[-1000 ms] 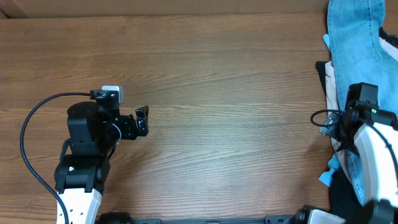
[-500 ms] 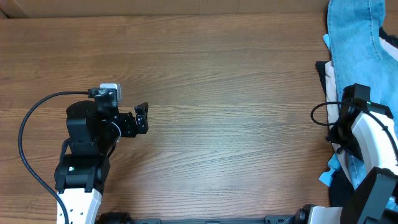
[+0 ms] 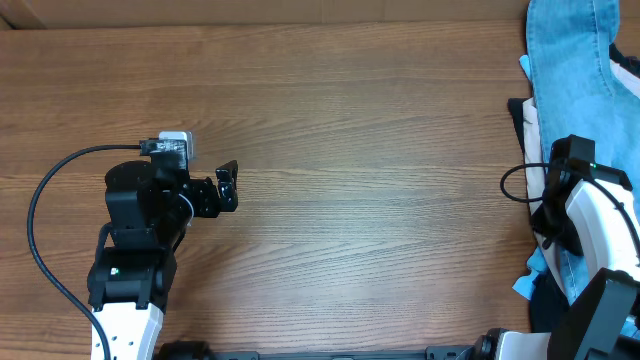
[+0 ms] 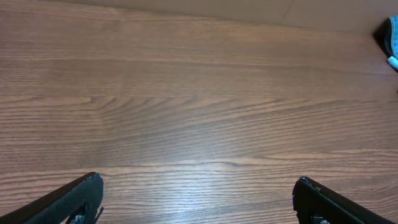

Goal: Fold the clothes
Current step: 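Move the right gripper to the light-blue jeans on the clothes pile, then grasp the jeans with the right gripper and drag them leftward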

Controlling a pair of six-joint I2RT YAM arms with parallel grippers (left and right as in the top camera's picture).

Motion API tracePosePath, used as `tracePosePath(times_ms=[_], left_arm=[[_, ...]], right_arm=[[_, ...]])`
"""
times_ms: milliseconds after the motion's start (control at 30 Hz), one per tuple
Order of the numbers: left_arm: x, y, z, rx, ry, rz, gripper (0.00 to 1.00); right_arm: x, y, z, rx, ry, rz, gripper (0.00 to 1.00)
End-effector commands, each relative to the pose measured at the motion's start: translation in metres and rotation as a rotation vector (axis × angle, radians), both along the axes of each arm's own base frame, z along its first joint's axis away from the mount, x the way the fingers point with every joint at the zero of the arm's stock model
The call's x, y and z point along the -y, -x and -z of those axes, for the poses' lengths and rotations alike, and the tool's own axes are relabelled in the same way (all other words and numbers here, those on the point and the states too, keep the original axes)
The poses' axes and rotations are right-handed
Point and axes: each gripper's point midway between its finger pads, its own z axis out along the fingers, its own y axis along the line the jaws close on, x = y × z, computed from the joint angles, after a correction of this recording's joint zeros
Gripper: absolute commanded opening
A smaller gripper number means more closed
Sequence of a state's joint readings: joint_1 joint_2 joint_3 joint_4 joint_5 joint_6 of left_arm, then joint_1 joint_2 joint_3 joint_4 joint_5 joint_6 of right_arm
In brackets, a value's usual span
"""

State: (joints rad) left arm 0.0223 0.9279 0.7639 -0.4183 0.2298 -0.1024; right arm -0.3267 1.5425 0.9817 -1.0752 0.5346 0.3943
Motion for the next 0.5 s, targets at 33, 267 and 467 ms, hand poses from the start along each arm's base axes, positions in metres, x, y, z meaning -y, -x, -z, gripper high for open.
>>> tracePosePath(times_ms=[33, 267, 467], left_arm=[[0.001, -0.003, -0.013, 0.032, 0.016, 0.002, 1.0], [0.001, -0.003, -0.013, 0.032, 0.015, 0.002, 1.0], [0.001, -0.003, -0.013, 0.031, 0.016, 0.002, 1.0]], right_arm=[[-0.003, -0.002, -0.001, 0.007, -0.028, 0.007, 0.54], [0.001, 0.0, 0.008, 0.012, 0.0, 0.007, 0.55], [0.001, -0.002, 0.018, 0.031, 0.006, 0.006, 0.33]])
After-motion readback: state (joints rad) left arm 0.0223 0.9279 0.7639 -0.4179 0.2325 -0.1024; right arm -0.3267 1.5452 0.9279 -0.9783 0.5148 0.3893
